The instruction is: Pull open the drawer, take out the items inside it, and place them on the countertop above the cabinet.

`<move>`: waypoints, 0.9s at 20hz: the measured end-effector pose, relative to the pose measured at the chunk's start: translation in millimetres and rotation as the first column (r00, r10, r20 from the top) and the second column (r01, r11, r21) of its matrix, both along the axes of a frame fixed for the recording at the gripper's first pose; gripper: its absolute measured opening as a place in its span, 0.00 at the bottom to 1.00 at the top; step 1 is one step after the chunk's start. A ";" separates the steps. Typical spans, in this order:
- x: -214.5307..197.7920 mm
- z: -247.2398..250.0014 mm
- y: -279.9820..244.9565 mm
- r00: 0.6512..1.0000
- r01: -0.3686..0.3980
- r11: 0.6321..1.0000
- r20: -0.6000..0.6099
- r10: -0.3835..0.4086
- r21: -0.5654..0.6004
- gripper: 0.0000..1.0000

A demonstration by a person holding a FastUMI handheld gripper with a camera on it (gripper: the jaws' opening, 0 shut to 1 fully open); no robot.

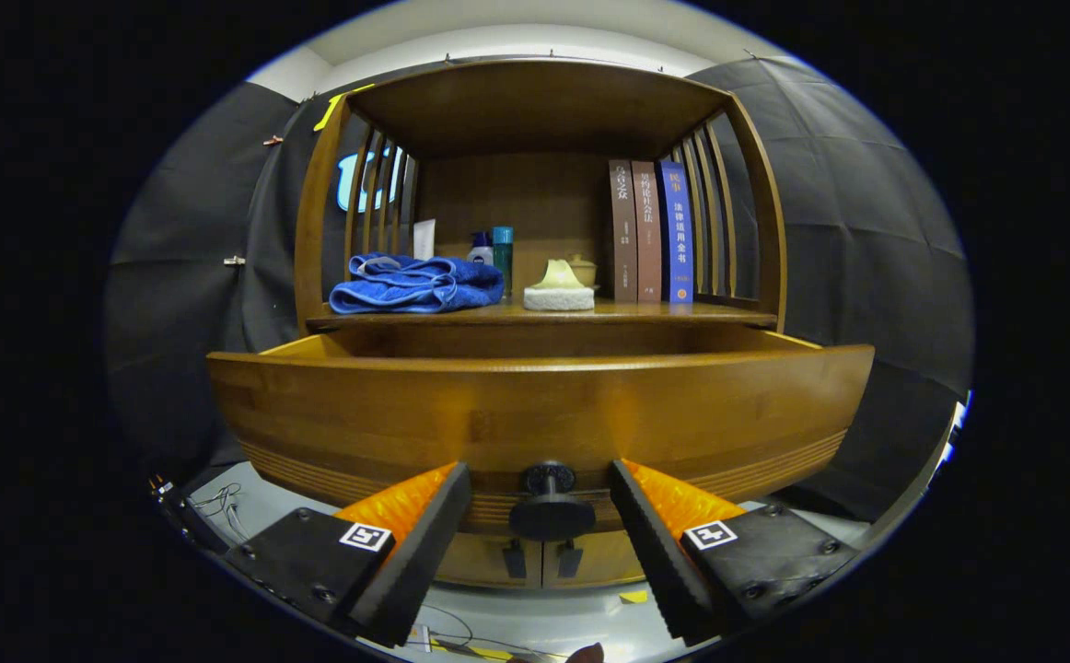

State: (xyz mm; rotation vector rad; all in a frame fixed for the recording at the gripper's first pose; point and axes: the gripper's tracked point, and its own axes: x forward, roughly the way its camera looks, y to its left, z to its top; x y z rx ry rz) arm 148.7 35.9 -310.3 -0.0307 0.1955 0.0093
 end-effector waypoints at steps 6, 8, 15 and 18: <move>48.2 -3.2 1.2 1.000 0.002 1.000 -0.004 -0.002 -0.014 1.00; 61.9 -3.9 1.8 1.000 0.003 1.000 -0.007 -0.003 -0.020 1.00; 106.9 -6.8 8.8 1.000 0.005 1.000 -0.022 -0.006 -0.021 1.00; 117.0 -7.8 10.8 0.999 0.009 1.000 -0.031 -0.010 -0.025 1.00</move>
